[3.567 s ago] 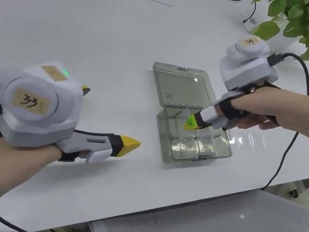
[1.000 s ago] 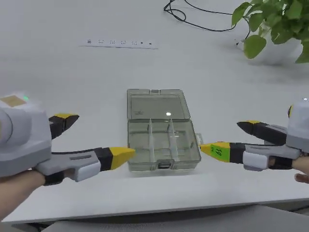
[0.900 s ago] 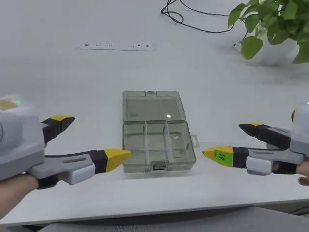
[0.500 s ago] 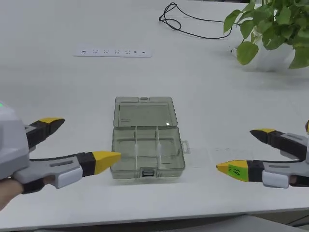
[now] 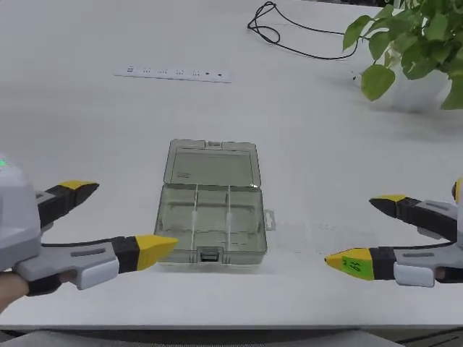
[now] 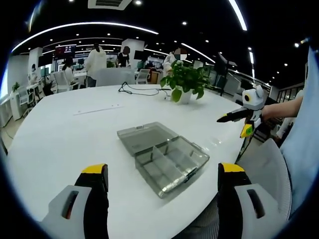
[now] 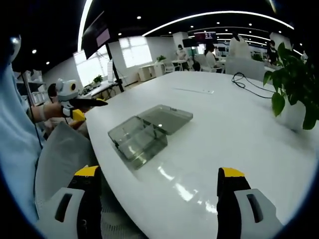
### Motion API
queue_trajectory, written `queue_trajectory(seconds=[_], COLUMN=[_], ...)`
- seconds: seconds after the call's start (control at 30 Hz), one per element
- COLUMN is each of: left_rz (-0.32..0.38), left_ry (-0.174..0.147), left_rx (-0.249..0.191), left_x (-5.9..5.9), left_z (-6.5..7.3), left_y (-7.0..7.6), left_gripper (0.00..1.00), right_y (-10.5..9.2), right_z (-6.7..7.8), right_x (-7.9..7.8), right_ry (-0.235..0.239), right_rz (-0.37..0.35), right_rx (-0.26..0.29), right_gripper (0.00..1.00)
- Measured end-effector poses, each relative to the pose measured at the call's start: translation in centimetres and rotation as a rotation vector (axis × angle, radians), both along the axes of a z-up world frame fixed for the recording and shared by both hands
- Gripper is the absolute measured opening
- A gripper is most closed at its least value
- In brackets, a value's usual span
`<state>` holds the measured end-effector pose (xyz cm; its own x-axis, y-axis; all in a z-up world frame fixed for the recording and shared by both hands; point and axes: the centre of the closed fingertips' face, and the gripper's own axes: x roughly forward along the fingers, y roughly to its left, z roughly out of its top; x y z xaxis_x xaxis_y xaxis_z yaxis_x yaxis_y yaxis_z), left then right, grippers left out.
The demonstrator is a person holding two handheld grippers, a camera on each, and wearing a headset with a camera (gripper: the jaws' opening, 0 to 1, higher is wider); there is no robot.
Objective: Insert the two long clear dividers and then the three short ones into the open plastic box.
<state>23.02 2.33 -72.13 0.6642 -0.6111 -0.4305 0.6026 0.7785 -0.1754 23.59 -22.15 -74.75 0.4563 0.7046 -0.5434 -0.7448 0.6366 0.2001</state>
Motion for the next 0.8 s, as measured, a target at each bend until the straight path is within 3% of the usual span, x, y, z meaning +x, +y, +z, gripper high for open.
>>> queue_trajectory(seconds=[0.37, 0.5, 0.8], left_rz=[-0.012, -0.011, -0.005], left_ry=[0.013, 0.013, 0.016], left_rx=[0.005, 0.006, 0.004], left_x=[-0.5, -0.5, -0.9], left_z=[-0.5, -0.5, -0.8], left_y=[0.1, 0.2, 0.3], left_gripper=[0.93, 0.92, 0.92], right_y=[1.8, 1.8, 2.9], right_z=[-1.9, -2.9, -4.4], right_x=[0.6, 0.6, 1.1], right_ry=[0.026, 0.045, 0.057], right_rz=[0.215, 0.304, 0.455], right_rx=[-0.132, -0.215, -0.33], right_gripper=[0.91, 0.88, 0.79])
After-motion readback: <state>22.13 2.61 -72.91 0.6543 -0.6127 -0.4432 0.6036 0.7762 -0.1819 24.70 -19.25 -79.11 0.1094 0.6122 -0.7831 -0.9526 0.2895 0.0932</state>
